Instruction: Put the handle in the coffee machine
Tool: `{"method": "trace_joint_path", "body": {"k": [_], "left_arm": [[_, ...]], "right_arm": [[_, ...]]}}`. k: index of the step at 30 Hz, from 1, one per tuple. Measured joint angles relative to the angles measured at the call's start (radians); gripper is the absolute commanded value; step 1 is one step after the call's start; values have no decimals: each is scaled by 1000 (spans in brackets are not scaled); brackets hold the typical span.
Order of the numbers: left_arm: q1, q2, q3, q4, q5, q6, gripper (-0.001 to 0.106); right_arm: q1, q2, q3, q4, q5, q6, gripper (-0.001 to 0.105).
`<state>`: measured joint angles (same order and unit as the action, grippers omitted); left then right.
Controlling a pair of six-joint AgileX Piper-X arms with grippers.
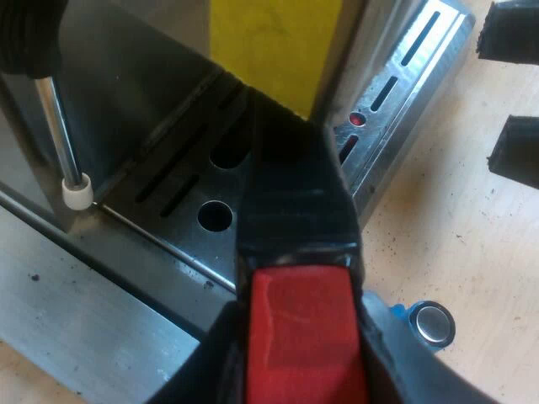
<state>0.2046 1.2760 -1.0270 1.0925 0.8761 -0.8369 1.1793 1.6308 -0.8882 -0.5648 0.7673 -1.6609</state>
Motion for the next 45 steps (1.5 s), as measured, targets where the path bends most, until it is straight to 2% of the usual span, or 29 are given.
{"method": "trace_joint_path", "body": {"k": [12, 19, 27, 37, 45], "left_arm": [[0, 0, 0, -4, 0, 5, 0], [2, 0, 9, -25, 2, 63, 0], [7, 0, 68, -101, 61, 93, 0], [6, 7, 73, -128, 66, 136, 0], [6, 79, 73, -128, 151, 161, 0]], "right_arm": [[0, 0, 0, 0, 0, 0, 60], [0, 0, 0, 0, 0, 0, 60], [0, 0, 0, 0, 0, 0, 60], [0, 0, 0, 0, 0, 0, 60], [0, 0, 0, 0, 0, 0, 60]]}}
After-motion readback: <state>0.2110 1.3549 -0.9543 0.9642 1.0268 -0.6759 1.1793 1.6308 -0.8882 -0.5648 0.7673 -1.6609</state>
